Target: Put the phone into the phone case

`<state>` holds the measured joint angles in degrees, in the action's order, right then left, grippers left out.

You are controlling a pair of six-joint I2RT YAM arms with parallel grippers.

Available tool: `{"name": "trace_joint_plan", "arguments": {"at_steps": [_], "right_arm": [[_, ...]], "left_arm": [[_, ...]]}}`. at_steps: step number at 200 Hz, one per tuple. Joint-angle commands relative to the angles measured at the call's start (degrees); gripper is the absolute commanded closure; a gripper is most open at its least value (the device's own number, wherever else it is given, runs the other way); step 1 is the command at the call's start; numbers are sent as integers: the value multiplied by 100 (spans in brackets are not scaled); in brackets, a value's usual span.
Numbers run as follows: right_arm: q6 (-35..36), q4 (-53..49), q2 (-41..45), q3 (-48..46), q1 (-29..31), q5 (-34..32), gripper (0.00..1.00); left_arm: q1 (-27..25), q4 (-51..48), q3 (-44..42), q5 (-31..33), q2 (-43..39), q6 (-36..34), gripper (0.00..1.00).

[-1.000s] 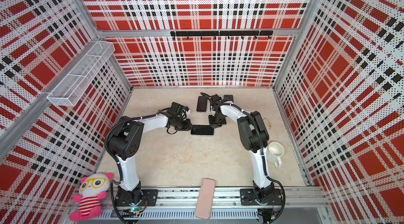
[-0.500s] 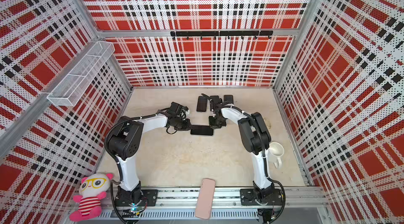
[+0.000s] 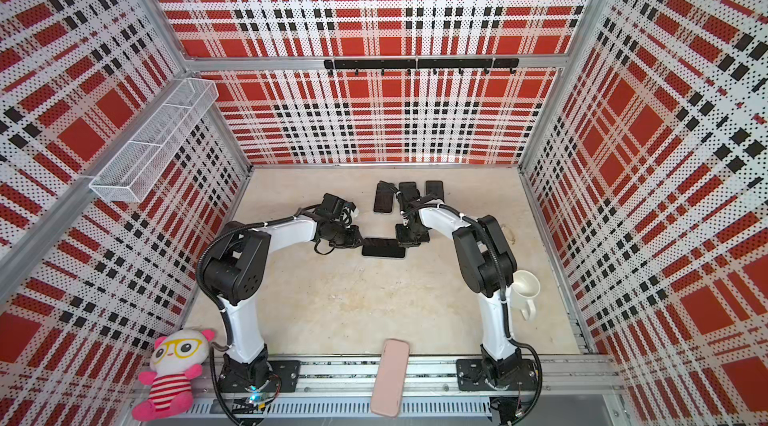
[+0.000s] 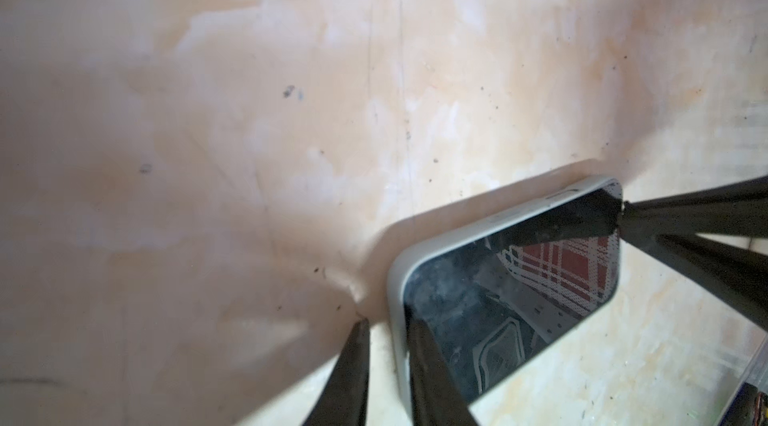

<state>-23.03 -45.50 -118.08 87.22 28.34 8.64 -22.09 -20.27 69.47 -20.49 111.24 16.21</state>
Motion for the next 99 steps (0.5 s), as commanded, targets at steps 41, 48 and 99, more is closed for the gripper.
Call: {"name": "trace_joint_plan", "arguments": {"at_steps": [41, 48, 99], "right_arm": [[228, 19, -107, 512, -119, -217, 94], [237, 23, -159, 539, -139, -220, 93], [391, 35, -259, 336, -194, 64, 68]], "left_arm": [[-3, 94, -423, 627, -1654, 388, 65], [-65, 238, -630, 647, -1798, 466, 64], [-443, 1478, -2052, 432, -2261, 1498, 43]]}}
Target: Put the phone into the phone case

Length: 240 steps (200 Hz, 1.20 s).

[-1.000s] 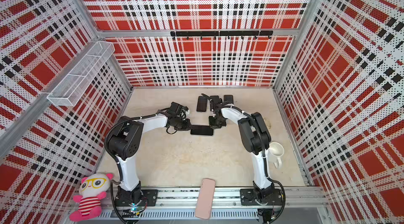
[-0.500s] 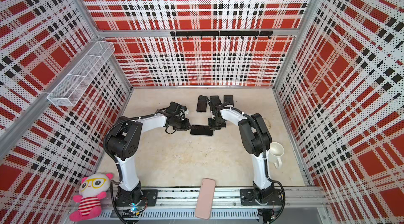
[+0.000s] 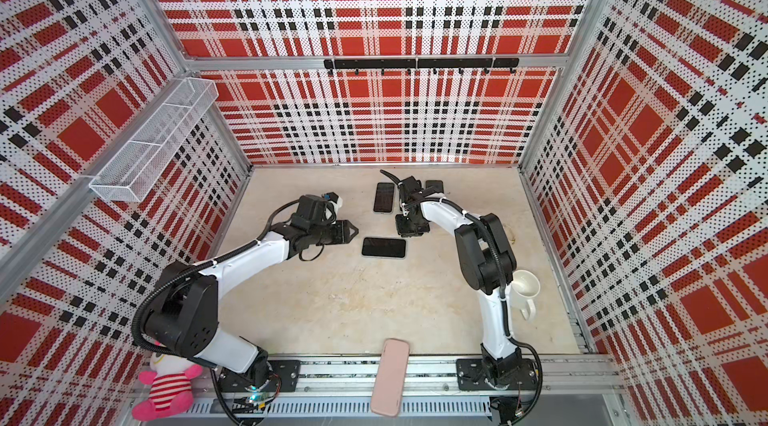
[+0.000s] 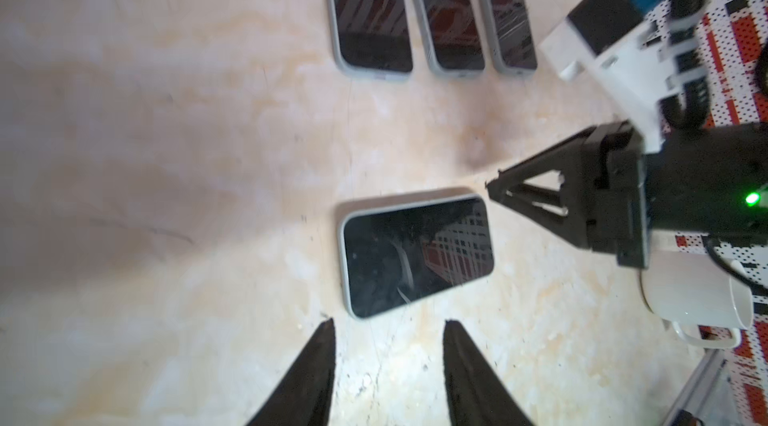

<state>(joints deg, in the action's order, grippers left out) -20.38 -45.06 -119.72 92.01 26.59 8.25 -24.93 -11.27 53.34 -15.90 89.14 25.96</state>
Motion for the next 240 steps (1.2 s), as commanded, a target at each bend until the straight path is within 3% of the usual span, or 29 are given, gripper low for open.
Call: {"name": "trace_joint_plan", "arguments": {"at_steps": [1, 38, 99, 130, 151, 193, 240], "right_arm": [[129, -2, -95, -150, -21, 118, 68], [37, 499, -76, -706, -18, 435, 71], [-45, 864, 462, -1100, 48, 754, 86], [23, 694, 920, -1060, 10, 277, 79], [116, 691, 690, -779, -2, 212, 78], [284, 553, -179, -37, 2, 227, 84], [398, 437, -277, -150, 106, 503, 87]], "left_arm": [[-165, 593, -452, -32, -49, 537, 43], [-310, 1072, -694, -105, 266, 758, 39], [-387, 1472, -603, -62, 846, 915, 50], [-383, 1448, -573, 51, 807, 972, 54], [-391, 1321, -663, 215, 517, 1035, 54], [-495, 1431, -1184, 458, -231, 1505, 42], [-533, 1430, -1414, 606, -576, 1770, 31]]}}
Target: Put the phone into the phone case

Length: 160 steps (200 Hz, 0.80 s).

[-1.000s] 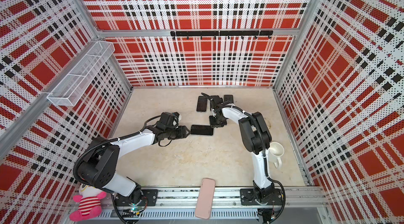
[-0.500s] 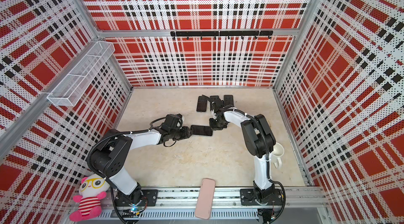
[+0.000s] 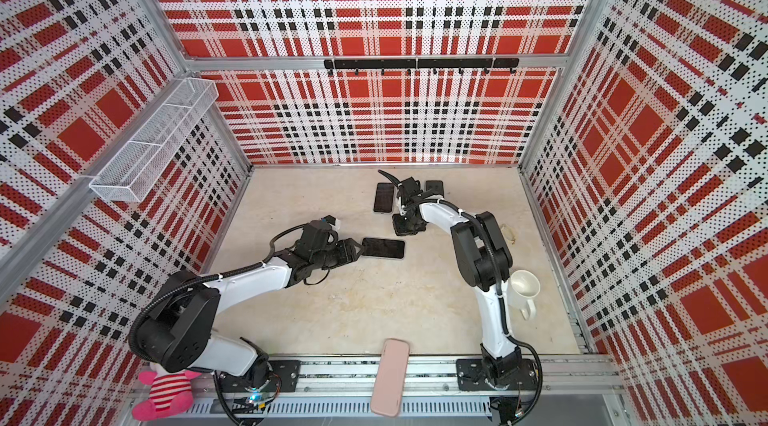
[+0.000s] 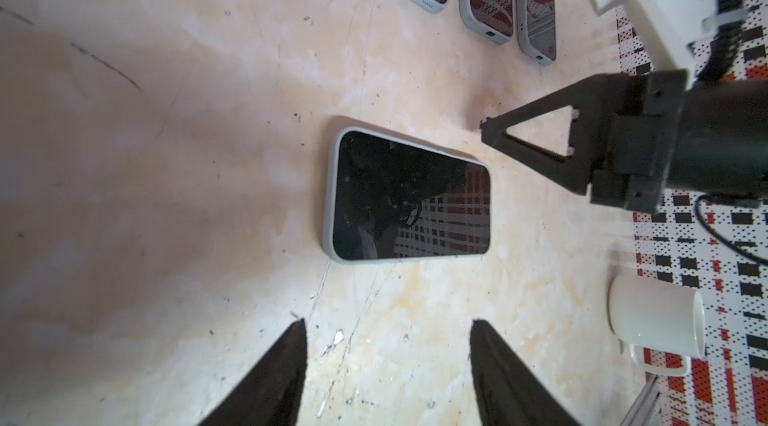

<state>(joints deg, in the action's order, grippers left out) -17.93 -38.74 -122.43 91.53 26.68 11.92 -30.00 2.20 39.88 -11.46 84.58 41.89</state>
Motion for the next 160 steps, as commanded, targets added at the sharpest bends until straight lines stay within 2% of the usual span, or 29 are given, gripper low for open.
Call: {"name": "trace_joint_plan", "arguments": {"at_steps": [1, 21, 58, 70, 80, 107, 134, 160], "right_arm": [[160, -195, 2, -127, 104, 135, 87], [136, -133, 229, -648, 252, 334, 89], [-353, 599, 753, -1524, 931, 1579, 90], [-696, 1096, 819, -1637, 1169, 2104, 90], [-937, 1460, 940, -1749, 1264, 2260, 90], [-966, 1271, 1546, -1939, 1016, 1316, 88], [-781, 997, 2216, -2237, 623, 617, 80], [-694, 934, 2712, -2597, 327, 456, 64]], "left_arm": [[-25, 81, -64, 158, -113, 174, 30], [-24, 40, -68, 128, -99, 162, 28], [-24, -73, -31, 145, -84, 63, 24], [-16, -172, 31, 252, -35, -10, 19], [-15, -275, 62, 321, 4, -48, 15], [-41, -485, 41, 558, -22, -142, 0], [-85, -923, 244, 822, 31, -476, 2], [-160, -1434, 523, 1002, 191, -1025, 2]]}}
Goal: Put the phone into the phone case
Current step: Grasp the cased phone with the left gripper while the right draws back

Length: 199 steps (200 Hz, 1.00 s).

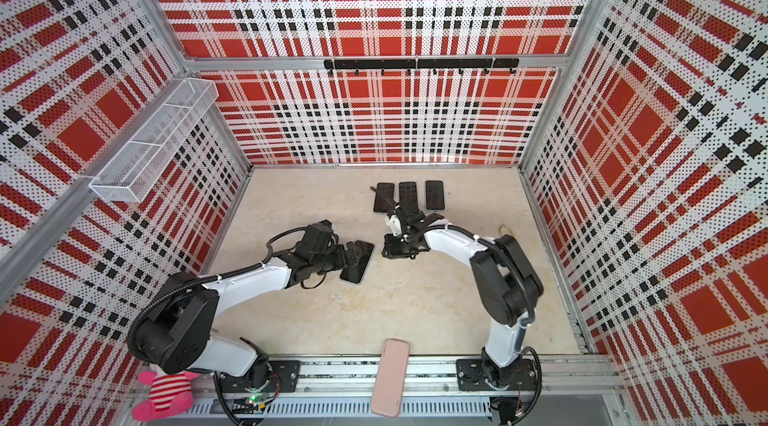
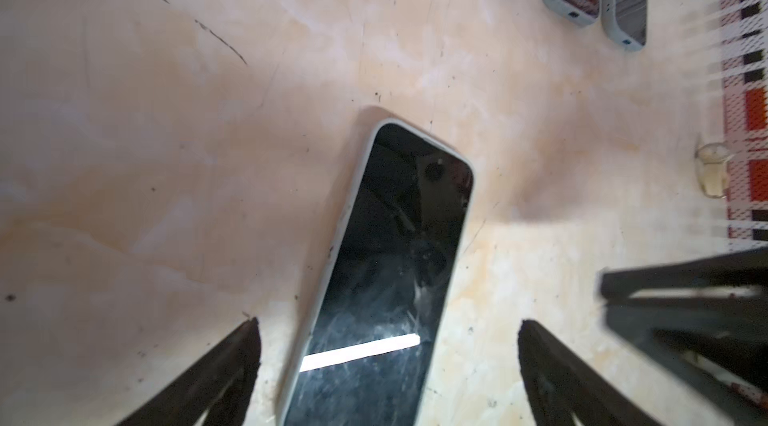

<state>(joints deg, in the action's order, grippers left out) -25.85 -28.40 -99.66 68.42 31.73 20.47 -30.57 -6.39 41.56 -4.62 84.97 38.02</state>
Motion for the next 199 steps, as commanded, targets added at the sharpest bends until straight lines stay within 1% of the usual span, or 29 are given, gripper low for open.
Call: {"name": "trace_joint_plan", "arguments": {"at_steps": [1, 13, 29, 38, 52, 77, 88, 108, 147, 154, 171, 187, 199], "right_arm": [[97, -102, 445, -304, -190, -401, 63], [127, -123, 575, -449, -307, -429, 49], [199, -292, 664, -514, -403, -671, 36], [246, -370, 696, -544, -435, -768, 32], [263, -369, 758, -606, -514, -738, 27], [338, -440, 847, -633, -607, -745, 24], [357, -512, 865, -614, -622, -878, 23], [428, -644, 900, -587, -639, -1068, 22], [458, -583, 1024, -677, -738, -1064, 21], [460, -559, 1046, -692, -759, -1042, 21], [473, -559, 1077, -692, -814, -1049, 21], [467, -619, 1090, -700, -896, -1220, 21], [475, -636, 1106, -752, -1000, -1265, 21]], "left_arm": [[-105, -592, 371, 324, 160, -656, 2], [-167, -808, 505, 386, 251, -829, 2], [-270, -941, 635, 537, 329, -956, 2], [-331, -962, 696, 592, 380, -1007, 2], [-452, -1057, 814, 665, 524, -1088, 2], [-696, -1233, 1002, 830, 862, -1236, 2], [-760, -1284, 1036, 852, 1002, -1270, 2], [-819, -1381, 1102, 931, 1246, -1313, 2], [-922, -1634, 1229, 1198, 1446, -1366, 2], [-931, -1686, 1265, 1226, 1484, -1376, 0], [-951, -1728, 1340, 1201, 1561, -1398, 8], [-961, -1857, 1458, 1287, 1636, -1398, 16], [-960, -1870, 1513, 1297, 1657, -1423, 19]]}}
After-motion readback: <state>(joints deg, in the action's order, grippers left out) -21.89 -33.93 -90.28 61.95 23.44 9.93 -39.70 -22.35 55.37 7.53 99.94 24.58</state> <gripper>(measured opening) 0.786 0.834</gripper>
